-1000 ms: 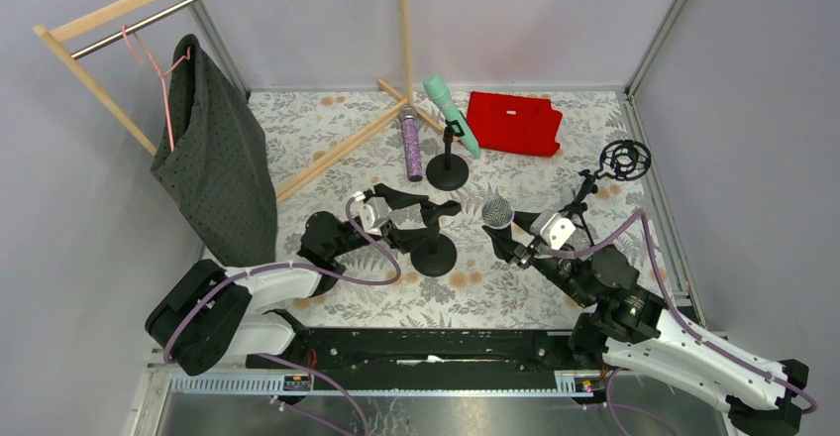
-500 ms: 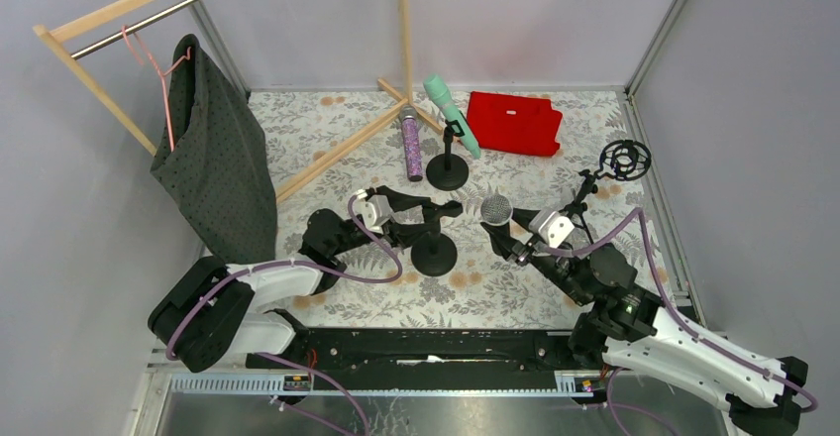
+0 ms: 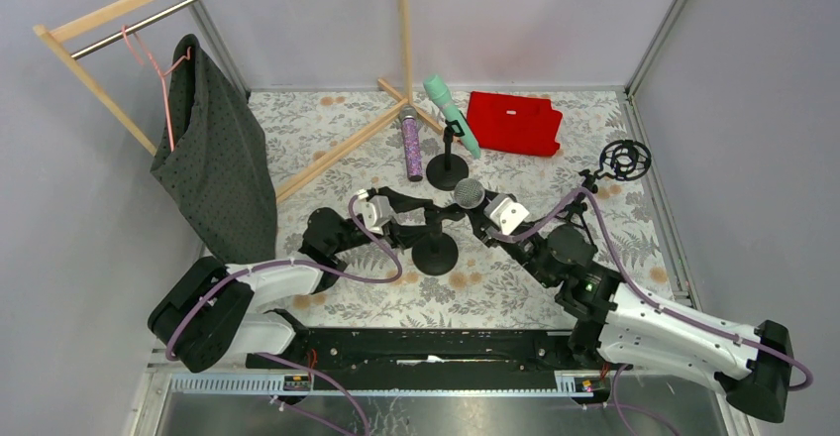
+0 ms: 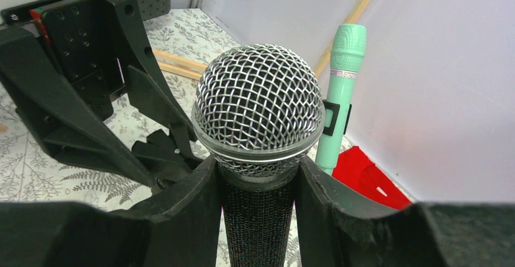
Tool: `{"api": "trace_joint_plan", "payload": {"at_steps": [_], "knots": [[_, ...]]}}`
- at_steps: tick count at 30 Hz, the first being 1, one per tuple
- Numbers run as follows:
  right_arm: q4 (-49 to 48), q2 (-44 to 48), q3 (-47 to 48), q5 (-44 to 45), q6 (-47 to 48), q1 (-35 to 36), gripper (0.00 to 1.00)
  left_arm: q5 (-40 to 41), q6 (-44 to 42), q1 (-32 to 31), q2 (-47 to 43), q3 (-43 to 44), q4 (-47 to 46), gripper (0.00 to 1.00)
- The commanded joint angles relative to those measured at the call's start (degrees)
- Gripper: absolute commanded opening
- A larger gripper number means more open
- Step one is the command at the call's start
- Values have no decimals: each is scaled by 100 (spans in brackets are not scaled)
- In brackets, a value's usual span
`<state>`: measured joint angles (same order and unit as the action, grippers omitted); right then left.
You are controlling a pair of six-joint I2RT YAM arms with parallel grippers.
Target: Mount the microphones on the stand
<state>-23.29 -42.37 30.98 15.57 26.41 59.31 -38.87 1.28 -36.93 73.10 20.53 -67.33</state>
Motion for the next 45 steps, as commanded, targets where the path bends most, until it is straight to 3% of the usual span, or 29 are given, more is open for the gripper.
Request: {"api": "trace_joint_plan", "payload": {"at_steps": [1, 9, 15, 27, 37, 42, 45], "knots": [[-824, -274, 428, -34, 414, 28, 0, -577, 288, -7, 73, 22, -411, 0], [-807, -535, 608, -568, 149, 28, 0, -402, 331, -6, 65, 15, -189, 0], [-836, -466, 500, -853, -99, 28, 0, 23, -214, -31, -171, 263, 1133, 0], [-724, -179, 319, -753, -143, 26, 0, 474, -24, -47, -239, 188, 1018, 0], [-467, 156, 238, -394, 83, 24, 0, 679, 13, -102, -252, 271, 1148, 28], [-466, 242, 175, -356, 18, 28, 0, 928, 26, -175, -283, 373, 1462, 36], [-466, 297, 133, -352, 8, 28, 0, 1050, -61, -229, -349, 386, 1625, 50]]}}
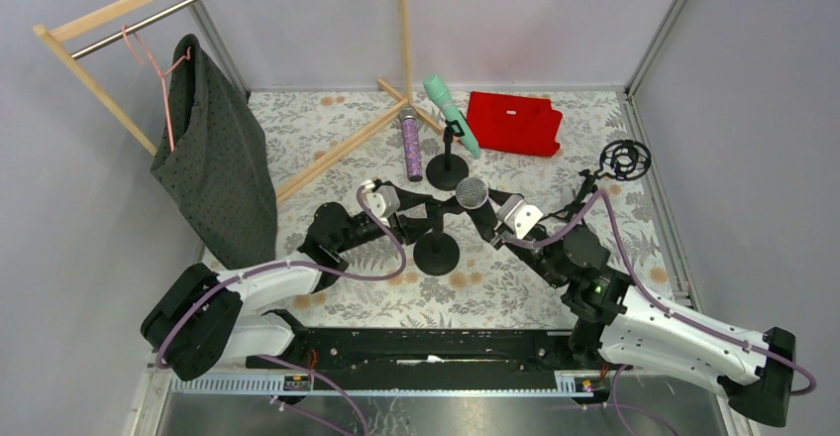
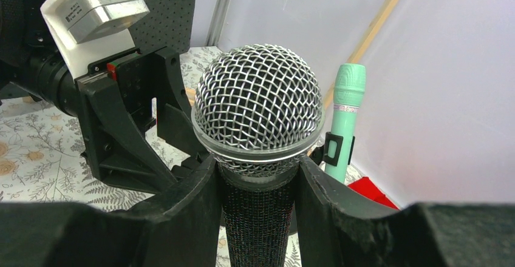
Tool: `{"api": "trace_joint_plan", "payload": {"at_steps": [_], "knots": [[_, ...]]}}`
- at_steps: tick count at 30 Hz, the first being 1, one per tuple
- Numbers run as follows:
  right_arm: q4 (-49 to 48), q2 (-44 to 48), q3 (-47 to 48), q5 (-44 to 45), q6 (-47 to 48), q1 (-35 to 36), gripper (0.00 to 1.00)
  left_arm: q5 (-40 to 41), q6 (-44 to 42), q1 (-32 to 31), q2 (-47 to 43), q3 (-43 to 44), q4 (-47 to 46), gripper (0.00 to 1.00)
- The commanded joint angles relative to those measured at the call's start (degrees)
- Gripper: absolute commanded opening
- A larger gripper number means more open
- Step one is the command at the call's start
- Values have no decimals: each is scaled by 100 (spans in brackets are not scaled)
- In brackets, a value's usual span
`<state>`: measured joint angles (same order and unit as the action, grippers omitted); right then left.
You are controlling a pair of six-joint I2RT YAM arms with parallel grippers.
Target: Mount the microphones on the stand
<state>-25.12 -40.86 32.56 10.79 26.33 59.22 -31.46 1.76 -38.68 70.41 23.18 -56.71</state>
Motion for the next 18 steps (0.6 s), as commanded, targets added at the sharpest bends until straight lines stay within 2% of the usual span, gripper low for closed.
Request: {"api": "trace_joint_plan", "payload": {"at_steps": [1, 6, 10, 18], "knots": [[-282, 153, -23, 126, 5, 36, 0, 343, -134, -67, -99, 117, 584, 51], [-247, 209, -59, 121, -38, 36, 0, 290, -141, -94, -74, 134, 601, 52], [-212, 236, -86, 108, -54, 35, 0, 246, -141, -103, -72, 92, 535, 59], [-215, 238, -101, 91, -49, 32, 0, 246, -141, -104, -23, 111, 496, 60]]}}
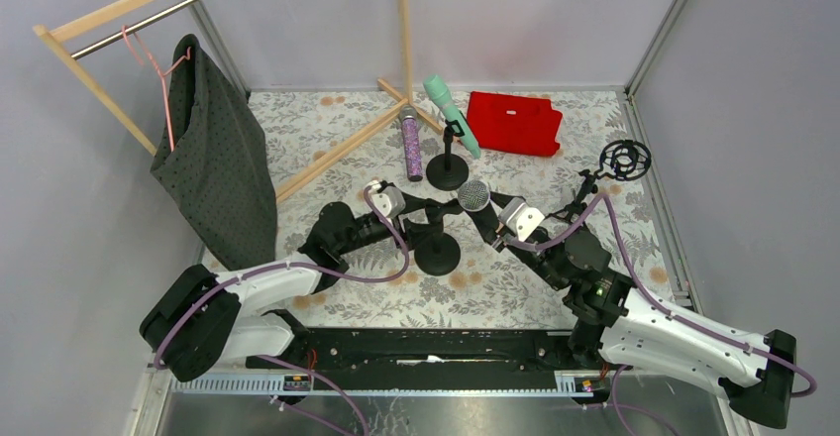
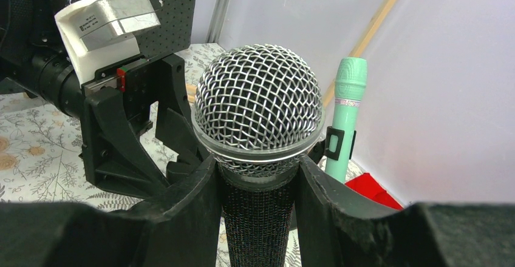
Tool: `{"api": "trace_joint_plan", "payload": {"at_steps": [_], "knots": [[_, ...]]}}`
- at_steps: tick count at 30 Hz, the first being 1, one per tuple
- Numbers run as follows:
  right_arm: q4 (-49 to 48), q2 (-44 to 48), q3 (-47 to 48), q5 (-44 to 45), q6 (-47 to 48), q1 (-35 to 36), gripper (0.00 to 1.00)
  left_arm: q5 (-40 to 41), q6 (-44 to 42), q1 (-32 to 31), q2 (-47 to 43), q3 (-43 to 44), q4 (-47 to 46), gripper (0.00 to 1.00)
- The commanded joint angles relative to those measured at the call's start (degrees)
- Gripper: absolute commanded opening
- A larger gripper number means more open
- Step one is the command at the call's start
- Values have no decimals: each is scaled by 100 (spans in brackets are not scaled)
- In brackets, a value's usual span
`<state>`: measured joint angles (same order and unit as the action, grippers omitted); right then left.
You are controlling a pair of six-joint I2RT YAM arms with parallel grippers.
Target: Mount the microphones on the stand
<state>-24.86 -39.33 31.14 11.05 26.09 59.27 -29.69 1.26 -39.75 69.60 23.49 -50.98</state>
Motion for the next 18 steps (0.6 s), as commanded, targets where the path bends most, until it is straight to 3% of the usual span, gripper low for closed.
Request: {"api": "trace_joint_plan", "payload": {"at_steps": [1, 6, 9, 10, 15, 18], "knots": [[-239, 86, 42, 66, -25, 32, 0, 61, -91, 2, 59, 78, -95, 59], [-234, 88, 32, 44, -38, 32, 0, 51, -29, 3, 71, -3, -395, 58], [-223, 86, 31, 25, -50, 31, 0, 157, -50, 2, 50, -20, -610, 79], [-221, 88, 29, 26, -53, 32, 0, 194, -70, 2, 39, -11, -642, 80], [-195, 89, 32, 7, -60, 32, 0, 152, -91, 2, 26, 64, -742, 80], [-195, 84, 41, 7, -60, 30, 0, -6, -91, 2, 34, 38, -869, 74]]}}
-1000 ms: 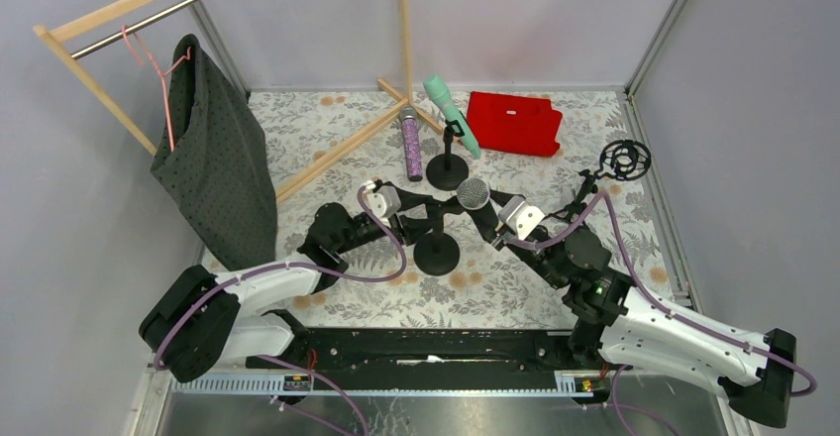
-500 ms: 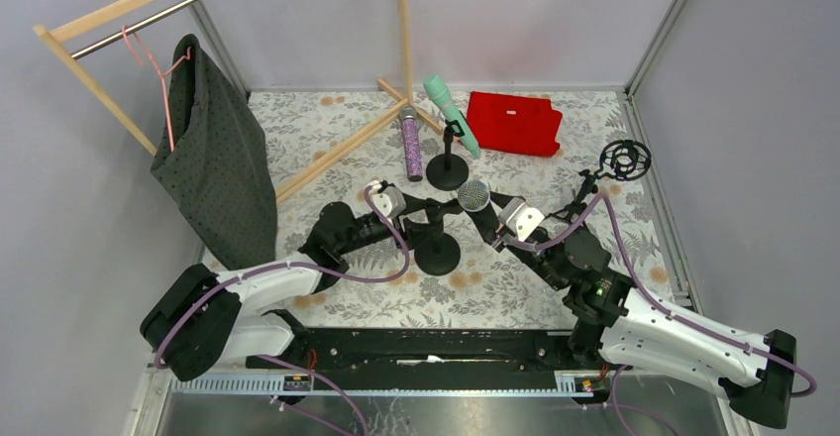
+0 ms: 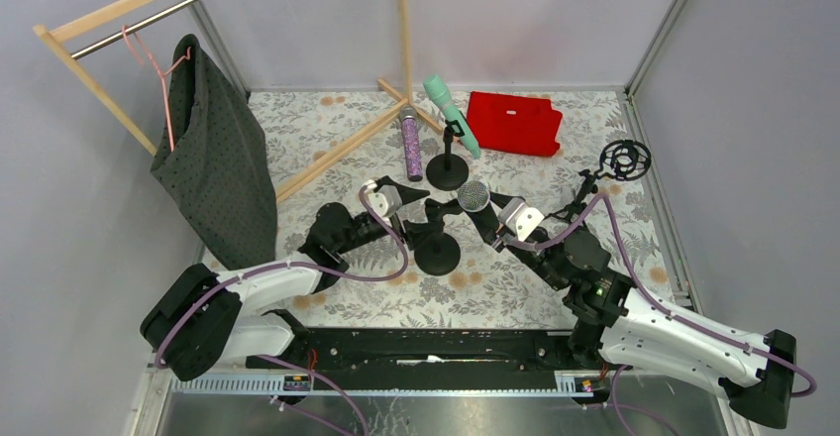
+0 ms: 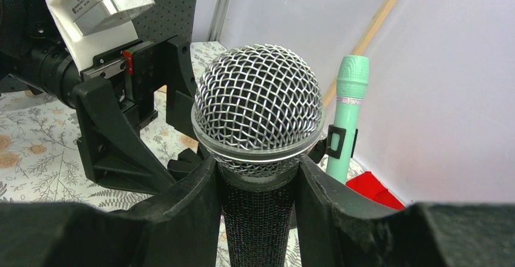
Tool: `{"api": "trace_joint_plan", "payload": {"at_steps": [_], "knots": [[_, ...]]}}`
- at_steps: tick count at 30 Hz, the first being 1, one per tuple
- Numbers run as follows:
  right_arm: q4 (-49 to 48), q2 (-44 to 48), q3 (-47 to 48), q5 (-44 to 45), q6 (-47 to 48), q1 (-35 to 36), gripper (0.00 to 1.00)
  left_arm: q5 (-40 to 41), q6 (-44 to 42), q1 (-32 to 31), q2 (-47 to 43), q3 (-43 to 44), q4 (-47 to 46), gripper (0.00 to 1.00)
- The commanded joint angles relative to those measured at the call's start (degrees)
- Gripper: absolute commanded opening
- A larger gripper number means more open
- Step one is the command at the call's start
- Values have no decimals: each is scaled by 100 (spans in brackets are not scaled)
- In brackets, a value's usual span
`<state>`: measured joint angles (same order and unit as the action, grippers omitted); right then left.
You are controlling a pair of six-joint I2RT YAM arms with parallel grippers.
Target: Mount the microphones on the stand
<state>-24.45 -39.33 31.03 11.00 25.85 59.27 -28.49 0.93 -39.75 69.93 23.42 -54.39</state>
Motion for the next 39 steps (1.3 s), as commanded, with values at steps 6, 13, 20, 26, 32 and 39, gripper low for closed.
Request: {"api": "trace_joint_plan", "payload": {"at_steps": [6, 13, 20, 26, 32, 39], "knots": [[-236, 96, 50, -2, -37, 32, 0, -350, -24, 2, 9, -62, -691, 55], [-311, -8, 119, 27, 86, 32, 0, -494, -23, 2, 45, -72, -745, 20], [-843, -398, 158, 256, 493, 32, 0, -597, -58, 4, 38, -57, -612, 0], [-933, -770, 341, -22, 435, 32, 0, -593, -58, 4, 12, -83, -586, 0], [-1088, -1045, 452, -186, 312, 32, 0, -686, -58, 6, -10, -81, -527, 0], [-1313, -1137, 394, -368, -58, 32, 0, -669, -234, 2, -24, -98, -470, 0]]}}
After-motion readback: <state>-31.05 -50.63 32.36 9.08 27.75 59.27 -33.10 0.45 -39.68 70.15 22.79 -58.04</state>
